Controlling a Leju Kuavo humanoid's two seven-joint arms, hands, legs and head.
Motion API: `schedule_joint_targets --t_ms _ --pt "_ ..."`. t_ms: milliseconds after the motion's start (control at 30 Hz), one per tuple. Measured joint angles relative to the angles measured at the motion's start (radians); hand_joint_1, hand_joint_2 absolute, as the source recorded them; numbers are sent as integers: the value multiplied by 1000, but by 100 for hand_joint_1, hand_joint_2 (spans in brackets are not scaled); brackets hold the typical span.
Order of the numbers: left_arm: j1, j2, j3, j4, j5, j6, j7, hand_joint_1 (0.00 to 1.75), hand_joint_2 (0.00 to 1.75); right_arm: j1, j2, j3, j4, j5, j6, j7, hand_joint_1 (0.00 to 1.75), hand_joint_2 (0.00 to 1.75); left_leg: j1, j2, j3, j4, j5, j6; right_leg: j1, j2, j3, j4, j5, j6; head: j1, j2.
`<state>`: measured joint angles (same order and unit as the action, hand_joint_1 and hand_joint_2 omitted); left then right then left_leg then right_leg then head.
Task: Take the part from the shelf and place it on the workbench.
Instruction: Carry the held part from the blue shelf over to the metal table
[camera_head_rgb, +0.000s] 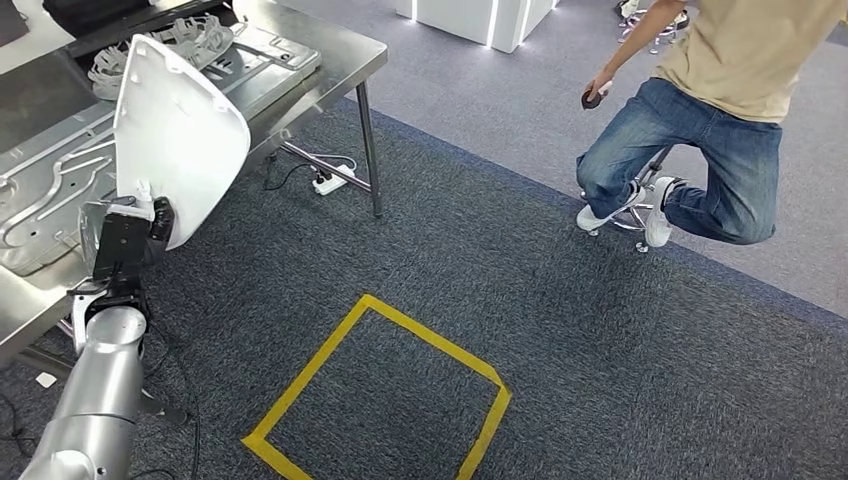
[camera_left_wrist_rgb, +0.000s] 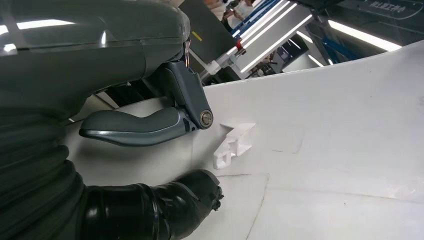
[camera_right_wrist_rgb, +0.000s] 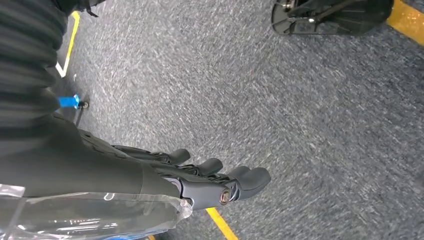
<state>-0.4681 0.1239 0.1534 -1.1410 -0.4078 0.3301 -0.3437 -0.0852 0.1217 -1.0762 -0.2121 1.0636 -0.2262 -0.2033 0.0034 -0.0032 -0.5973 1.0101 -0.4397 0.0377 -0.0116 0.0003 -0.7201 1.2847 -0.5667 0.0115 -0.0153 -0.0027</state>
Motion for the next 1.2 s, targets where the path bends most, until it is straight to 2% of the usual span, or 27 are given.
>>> schedule_joint_targets --t_ms 67,133,200,300,333,400,433,467,500,533,567,600,633,667,767,800,833,867,933,967,1000,1033,1067,1100,1133,1167,1200 --pt "1 0 0 0 0 -1 0 175 175 0 0 0 0 0 0 0 0 175 -1 -3 2 6 -6 -3 0 1 55 -122 68 -7 0 0" --pt "2 1 0 0 0 -2 0 175 175 0 -1 -1 0 -1 0 0 0 175 -4 -5 1 12 -11 -11 4 2 100 -222 99 -14 0 0" --pt "4 1 0 0 0 -3 1 175 175 0 -2 -1 0 -1 0 0 0 175 -7 -5 1 12 -13 -20 8 2 109 -242 96 -18 0 0" --pt "4 3 0 -1 -1 -5 1 175 175 -1 -2 -3 0 -1 0 0 0 175 -4 -4 -3 32 -30 -37 2 1 123 -253 97 -30 0 0" --pt "4 4 0 -2 0 -6 1 175 175 -1 -2 -3 0 -1 0 0 0 175 -2 -3 -19 69 -50 -43 0 0 130 -257 96 -35 0 0" --pt "6 5 0 -2 0 -9 1 175 175 0 -2 -6 0 -1 1 -1 0 175 2 -2 -84 197 -101 -52 -1 0 140 -259 90 -41 0 0" --pt "10 6 0 -2 0 -11 2 175 175 -1 -2 -7 0 -1 1 -1 0 175 4 -2 -120 257 -116 -56 -1 0 145 -259 86 -43 0 0" --pt "14 6 0 -2 1 -13 2 175 175 -1 -2 -7 0 -1 2 -2 0 175 6 -2 -144 290 -114 -58 -1 0 150 -259 80 -43 0 0" --pt "17 6 0 -2 1 -14 2 175 175 0 -1 -8 0 -1 3 -2 0 175 8 -2 -149 284 -92 -59 -1 0 158 -259 74 -42 0 0" --pt "18 6 0 -2 1 -16 3 175 175 0 -1 -8 0 -1 3 -2 0 175 10 -1 -133 238 -53 -59 -2 0 168 -259 66 -40 -1 0" --pt "18 7 0 -2 1 -16 3 175 175 1 -1 -8 0 -1 3 -2 0 175 11 2 -105 168 -11 -58 -2 0 178 -259 58 -36 0 0" --pt "16 8 0 -2 1 -17 3 175 175 1 -1 -9 0 -1 4 -2 0 175 8 5 -73 102 16 -56 -1 0 186 -259 50 -31 0 0" --pt "15 9 0 -2 2 -17 3 175 175 0 -1 -9 0 -1 4 -2 0 175 5 7 -48 52 27 -50 -1 0 190 -260 44 -25 0 0" --pt "15 10 0 -3 3 -18 3 175 175 -1 -1 -10 0 -1 4 -2 0 175 3 8 -34 25 25 -44 0 -1 194 -263 40 -19 0 0" --pt "17 11 0 -4 4 -19 3 175 175 -3 0 -12 0 -1 4 -2 0 175 2 3 -16 5 8 -20 2 -2 202 -255 41 -5 0 0" --pt "17 12 0 -5 4 -19 3 175 175 -3 0 -12 0 -1 4 -2 0 175 3 1 -6 0 5 -13 1 -1 192 -230 39 -2 0 0" --pt "16 12 0 -6 4 -19 3 175 175 -3 0 -13 0 -1 4 -2 0 175 3 0 4 -3 0 -7 0 -1 169 -188 33 0 0 0" --pt "15 12 0 -7 4 -19 3 175 175 -3 0 -13 0 -1 4 -2 0 175 3 0 13 -5 -5 -1 -1 -1 133 -130 19 1 0 0" --pt "17 12 0 -8 4 -19 3 175 175 -1 0 -14 0 -1 4 -2 0 175 -2 0 30 -6 -21 6 0 0 43 -11 -26 3 0 0" --pt "20 12 0 -8 4 -20 3 175 175 0 0 -14 0 -1 4 -2 0 175 -4 -1 42 -6 -31 7 0 0 8 20 -43 3 0 0" --pt "22 12 0 -8 4 -20 3 175 175 2 0 -14 0 -1 4 -2 0 175 -7 -2 56 -6 -42 8 0 0 -13 20 -45 2 0 0" --pt "24 12 0 -8 4 -20 3 175 175 4 0 -14 0 0 4 -2 0 175 -9 -3 73 -6 -54 8 0 0 -17 -12 -25 -2 0 0" --pt "25 12 0 -8 4 -20 3 175 175 5 0 -14 0 0 4 -2 0 175 -11 -4 88 -6 -67 7 2 0 -10 -68 18 -8 0 0" --pt "25 12 0 -8 4 -20 3 175 175 8 0 -14 0 0 4 -2 0 175 -13 -5 104 -5 -81 5 5 2 -1 -131 78 -14 1 0" --pt "25 12 0 -8 4 -21 3 175 175 9 0 -14 0 0 4 -2 0 175 -14 -6 115 -4 -93 1 10 3 9 -181 126 -21 1 0" --pt "25 12 0 -8 4 -22 3 175 175 10 0 -15 0 0 4 -2 0 175 -14 -7 123 -6 -105 -4 15 4 17 -213 160 -26 1 0" --pt "25 12 0 -8 4 -22 4 175 175 10 0 -15 0 1 4 -2 0 175 -13 -9 131 -2 -110 -10 19 5 25 -229 175 -31 1 0"
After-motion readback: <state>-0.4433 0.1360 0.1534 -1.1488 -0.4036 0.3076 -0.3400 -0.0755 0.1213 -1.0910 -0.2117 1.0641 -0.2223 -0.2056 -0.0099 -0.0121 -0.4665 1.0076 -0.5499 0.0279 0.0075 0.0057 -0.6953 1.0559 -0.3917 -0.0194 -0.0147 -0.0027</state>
